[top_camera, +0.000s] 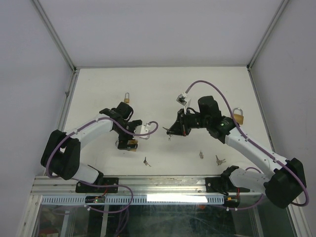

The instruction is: Unlock with the key

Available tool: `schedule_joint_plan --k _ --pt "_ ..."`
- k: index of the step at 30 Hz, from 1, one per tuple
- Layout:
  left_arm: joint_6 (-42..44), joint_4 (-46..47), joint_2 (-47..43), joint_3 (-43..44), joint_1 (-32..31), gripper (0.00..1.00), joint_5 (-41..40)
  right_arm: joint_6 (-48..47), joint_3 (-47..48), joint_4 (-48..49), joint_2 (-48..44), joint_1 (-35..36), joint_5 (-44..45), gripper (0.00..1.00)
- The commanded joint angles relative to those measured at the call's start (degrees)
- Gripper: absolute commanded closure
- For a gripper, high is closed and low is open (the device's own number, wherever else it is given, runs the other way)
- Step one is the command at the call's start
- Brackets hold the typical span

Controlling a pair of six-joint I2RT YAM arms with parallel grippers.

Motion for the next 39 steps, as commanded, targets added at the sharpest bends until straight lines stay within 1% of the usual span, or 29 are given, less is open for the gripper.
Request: schedule_joint_plan --k 1,8,12,16,18,19,22,24,26,27,28,30,33,34,36,39 --pt "-2.43 6.17 2.52 -0.95 -1.21 0.01 0.21 -1.21 -0.78 1.4 -0.45 -0.02 0.28 1.0" --pt "-7.99 6.59 5.61 -2.71 -3.95 0.01 0.02 -1.46 -2.17 1.14 -2.03 0.01 1.59 1.0" --pt "-7.05 7.32 5.24 -5.21 -4.42 0.01 -0.94 -1.73 -2.79 1.14 -2.61 -0.11 1.77 1.0" --pt "-6.71 10.62 5.19 -7.4 -4.24 0.01 -4.15 -1.88 -2.46 1.29 -2.38 -0.08 1.75 1.0" --pt "-5.17 10.88 4.87 -8.5 -4.15 0.04 -5.15 -2.07 -2.19 0.9 -2.32 -0.08 1.68 1.0" --pt "-4.39 10.86 4.3 -8.98 -4.1 0.15 -4.84 -2.21 -2.02 0.82 -2.43 -0.08 1.72 1.0" --pt "-4.83 10.82 3.9 -8.32 -4.04 0.42 -3.39 -2.33 -1.95 0.79 -2.85 -0.13 1.77 1.0" --pt "-5.08 10.86 3.99 -7.95 -4.09 0.58 -2.88 -2.39 -1.8 0.79 -2.99 -0.19 1.79 1.0" --pt "-5.61 10.82 3.8 -7.33 -4.13 0.8 -2.8 -2.3 -1.62 0.79 -2.91 -0.19 2.0 1.0" --pt "-6.12 10.86 3.45 -6.77 -4.1 0.94 -2.75 -2.12 -1.5 0.68 -2.7 -0.16 2.26 1.0" --pt "-6.77 10.86 2.98 -6.08 -4.13 1.0 -2.81 -2.09 -1.27 0.44 -2.32 -0.15 2.62 1.0" --pt "-9.39 10.98 1.09 -4.61 -4.14 1.0 -3.15 -1.83 -0.54 -1.05 -1.27 -0.19 3.81 1.0" --pt "-12.88 14.07 -5.82 -3.03 -4.61 1.0 -4.02 -0.73 1.71 -3.23 0.98 -0.19 5.34 1.0" --pt "-14.45 17.57 -8.35 -3.12 -5.45 1.0 -5.76 0.36 3.37 -4.79 1.77 -0.12 6.58 1.0" --pt "-16.99 27.67 -13.66 -3.85 -7.91 1.0 -11.1 0.67 8.08 -9.63 3.68 0.63 8.95 1.0" --pt "-17.86 36.95 -19.14 -3.8 -11.13 1.0 -12.62 -1.46 15.74 -16.7 6.18 4.32 15.85 1.0"
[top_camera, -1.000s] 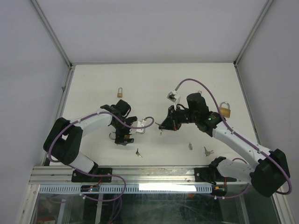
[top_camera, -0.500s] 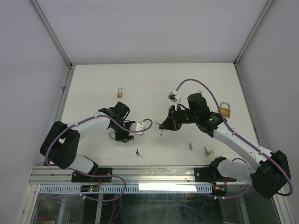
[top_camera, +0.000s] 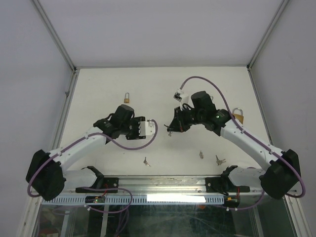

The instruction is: Unlock with the key

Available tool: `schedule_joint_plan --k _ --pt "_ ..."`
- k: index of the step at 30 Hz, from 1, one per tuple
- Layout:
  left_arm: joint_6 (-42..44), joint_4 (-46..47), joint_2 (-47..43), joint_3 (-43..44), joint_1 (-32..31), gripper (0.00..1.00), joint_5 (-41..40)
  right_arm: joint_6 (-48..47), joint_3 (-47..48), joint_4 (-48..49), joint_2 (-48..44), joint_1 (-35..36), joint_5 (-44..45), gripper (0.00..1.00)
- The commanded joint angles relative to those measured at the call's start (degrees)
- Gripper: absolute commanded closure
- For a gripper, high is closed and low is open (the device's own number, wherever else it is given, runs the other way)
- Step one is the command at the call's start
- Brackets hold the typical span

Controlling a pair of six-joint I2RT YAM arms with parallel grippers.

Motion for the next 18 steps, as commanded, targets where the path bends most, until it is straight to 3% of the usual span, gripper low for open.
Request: schedule_joint_plan --k 1,9,13,18 --pt "-3.42 21.37 -10.68 2.05 -4.76 1.0 -3.42 -2.0 13.07 -9.28 2.19 4.92 9.14 1.0" --pt "5.85 27.63 -21.3 -2.49 -10.81 1.0 -3.11 -0.07 15.9 -9.62 -2.61 10.16 11.99 1.0" --pt "10.71 28.91 -22.59 -3.19 -13.88 1.0 -3.84 -1.14 15.97 -9.62 -2.85 14.36 19.11 1.0" --pt "14.16 28.82 -22.48 -3.04 -16.45 1.0 -5.78 -1.19 16.06 -7.56 -2.6 15.43 19.61 1.0"
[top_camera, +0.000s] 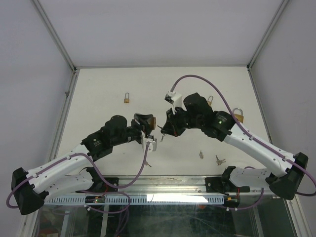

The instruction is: Unlock with the key

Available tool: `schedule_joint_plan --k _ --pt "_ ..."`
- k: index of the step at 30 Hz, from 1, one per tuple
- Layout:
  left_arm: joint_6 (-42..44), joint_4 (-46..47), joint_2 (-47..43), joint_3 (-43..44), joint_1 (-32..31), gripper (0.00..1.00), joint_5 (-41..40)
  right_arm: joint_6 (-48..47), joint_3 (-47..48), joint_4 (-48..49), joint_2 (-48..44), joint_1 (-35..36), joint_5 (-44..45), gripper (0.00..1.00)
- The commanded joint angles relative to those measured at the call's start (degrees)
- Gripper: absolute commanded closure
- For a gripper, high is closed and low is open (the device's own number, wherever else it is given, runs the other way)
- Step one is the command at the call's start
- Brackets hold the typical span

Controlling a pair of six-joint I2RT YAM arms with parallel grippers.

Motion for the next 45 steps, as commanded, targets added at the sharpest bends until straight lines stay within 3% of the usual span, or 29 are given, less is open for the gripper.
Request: schedule_joint_plan --k 1,5,30,45 --pt "5.66 7.62 -1.48 1.41 -1.96 1.0 -2.66 -0.39 2.04 3.09 -0.84 0.79 3.91 1.0" --pt "6.13 7.63 -2.4 0.91 -3.37 1.0 -4.01 -0.6 0.52 3.88 -1.79 0.87 6.41 1.0" --pt "8.53 9.34 -3.43 0.32 -6.4 1.0 -5.67 -0.35 -3.31 10.36 -2.41 0.95 -0.23 1.0" --pt "7.82 8.87 -3.09 1.17 -7.67 1.0 -6.15 0.23 -4.22 11.42 -2.6 0.87 2.12 1.0"
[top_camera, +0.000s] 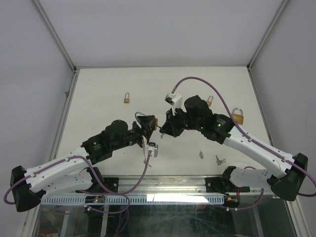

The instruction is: Unlock with the key

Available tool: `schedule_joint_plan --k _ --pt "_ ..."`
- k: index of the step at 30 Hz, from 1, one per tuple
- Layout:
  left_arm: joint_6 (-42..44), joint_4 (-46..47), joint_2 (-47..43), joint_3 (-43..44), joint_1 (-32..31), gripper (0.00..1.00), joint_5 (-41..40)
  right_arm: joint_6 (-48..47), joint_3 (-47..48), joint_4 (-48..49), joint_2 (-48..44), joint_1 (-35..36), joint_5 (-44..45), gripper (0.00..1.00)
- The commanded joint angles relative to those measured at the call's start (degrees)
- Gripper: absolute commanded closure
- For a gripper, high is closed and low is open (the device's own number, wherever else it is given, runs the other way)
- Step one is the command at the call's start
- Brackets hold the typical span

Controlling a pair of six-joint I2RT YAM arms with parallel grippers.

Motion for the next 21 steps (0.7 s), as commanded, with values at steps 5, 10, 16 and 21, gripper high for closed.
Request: schedule_joint_plan --k 5,10,16,21 --pt "0.33 7.23 -1.3 2.18 -1.65 1.0 -1.18 -0.09 -0.13 3.58 -1.42 0.2 1.79 1.0" --pt "0.6 7.68 -1.41 1.9 -1.95 1.0 -1.29 -0.02 0.05 3.07 -1.16 0.2 2.22 1.0" --pt "1.58 8.05 -1.18 2.17 -2.46 1.0 -1.31 0.38 0.27 4.37 -0.87 0.2 -0.1 1.0" --pt "5.13 10.77 -1.19 1.31 -3.4 1.0 -1.7 1.36 0.64 4.77 0.6 0.2 -2.23 1.0"
